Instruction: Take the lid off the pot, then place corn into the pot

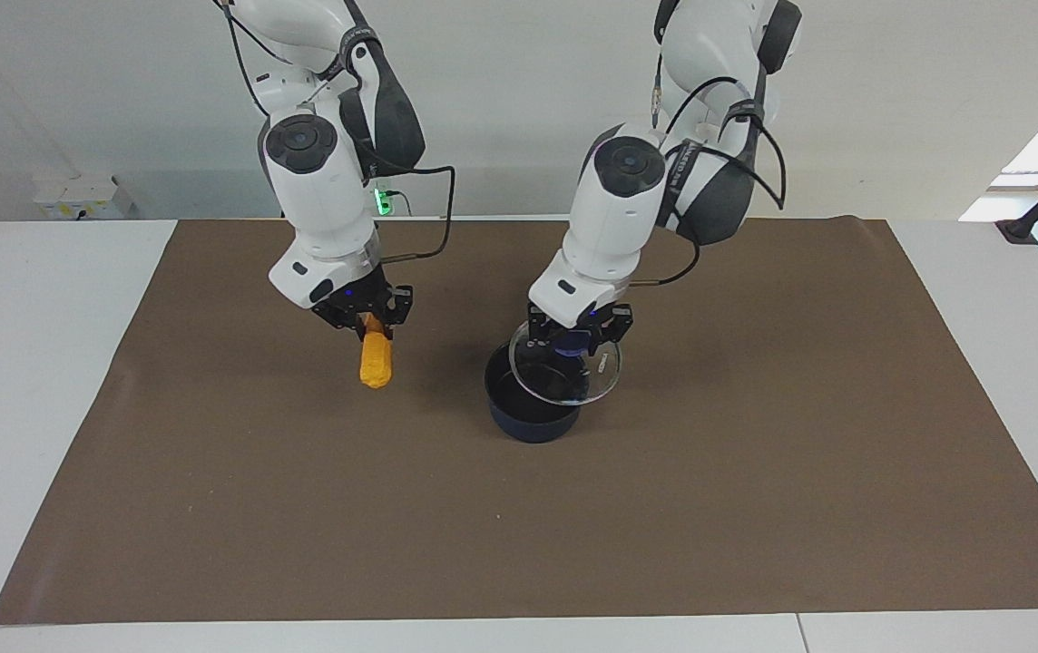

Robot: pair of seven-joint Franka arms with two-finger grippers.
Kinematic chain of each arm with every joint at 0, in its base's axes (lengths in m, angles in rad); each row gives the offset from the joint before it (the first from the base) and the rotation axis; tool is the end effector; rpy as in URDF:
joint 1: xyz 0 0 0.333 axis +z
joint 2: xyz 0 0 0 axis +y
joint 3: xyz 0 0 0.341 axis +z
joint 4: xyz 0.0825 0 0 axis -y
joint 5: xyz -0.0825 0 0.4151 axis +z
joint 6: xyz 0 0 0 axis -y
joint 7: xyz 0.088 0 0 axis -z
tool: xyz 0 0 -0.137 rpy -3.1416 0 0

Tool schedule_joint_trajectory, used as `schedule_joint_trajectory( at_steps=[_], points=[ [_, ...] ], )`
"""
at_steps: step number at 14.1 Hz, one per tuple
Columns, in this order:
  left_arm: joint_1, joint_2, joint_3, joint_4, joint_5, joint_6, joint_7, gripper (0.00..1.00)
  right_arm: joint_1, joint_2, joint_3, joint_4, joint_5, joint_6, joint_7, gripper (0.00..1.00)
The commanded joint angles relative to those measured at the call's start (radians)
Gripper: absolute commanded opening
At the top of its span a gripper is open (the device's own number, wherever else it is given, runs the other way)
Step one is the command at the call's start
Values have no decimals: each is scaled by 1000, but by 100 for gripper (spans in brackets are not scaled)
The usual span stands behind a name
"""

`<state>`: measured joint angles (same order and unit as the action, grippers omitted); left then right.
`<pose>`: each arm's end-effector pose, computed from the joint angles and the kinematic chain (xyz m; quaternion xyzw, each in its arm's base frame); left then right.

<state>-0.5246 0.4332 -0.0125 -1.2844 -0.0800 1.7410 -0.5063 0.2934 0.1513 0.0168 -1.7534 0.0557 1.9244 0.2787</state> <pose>0.6249 -0.3813 0.4943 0.9990 -0.0085 -0.0108 0.0423 0.6107 0.2010 0.4645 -0.9996 -0.0063 -0.0014 0.0292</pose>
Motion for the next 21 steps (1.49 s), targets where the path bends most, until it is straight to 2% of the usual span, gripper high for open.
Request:
schedule_joint_trajectory(
  at_steps=[1,4,6,7,10,12,13,14,15,16,17,18,21],
  points=[
    [144,-53,-4,-21,-14,-96,85,0,90,69,3,109,33,7,127,0],
    [320,-67,-4,-47,-11,-138,305,0,200,251,5,326,21,-13,284,0],
    [438,-102,-3,-132,-9,-111,472,0,274,353,3,385,9,33,329,0],
    [484,-126,2,-186,-9,-78,542,0,283,366,3,377,-14,106,333,0],
    [587,-221,2,-430,-6,125,685,0,289,355,3,261,-17,188,338,0],
    [627,-260,3,-571,6,263,698,0,288,335,5,200,-16,237,338,0],
    [636,-264,3,-614,29,319,698,0,289,335,5,196,-16,243,339,4],
    [638,-264,3,-651,34,369,697,0,288,335,3,201,-14,242,340,31],
    [638,-254,3,-661,34,385,690,0,276,335,3,207,-16,242,338,47],
    [638,-251,3,-680,35,397,686,0,271,335,2,218,-23,236,336,83],
    [638,-252,3,-712,35,440,687,0,265,335,-6,248,-30,213,326,100],
    [638,-251,3,-736,35,466,686,0,253,332,-6,262,-48,185,323,100],
    [637,-246,3,-786,35,523,681,0,219,228,-11,267,-106,55,292,100]
  ],
)
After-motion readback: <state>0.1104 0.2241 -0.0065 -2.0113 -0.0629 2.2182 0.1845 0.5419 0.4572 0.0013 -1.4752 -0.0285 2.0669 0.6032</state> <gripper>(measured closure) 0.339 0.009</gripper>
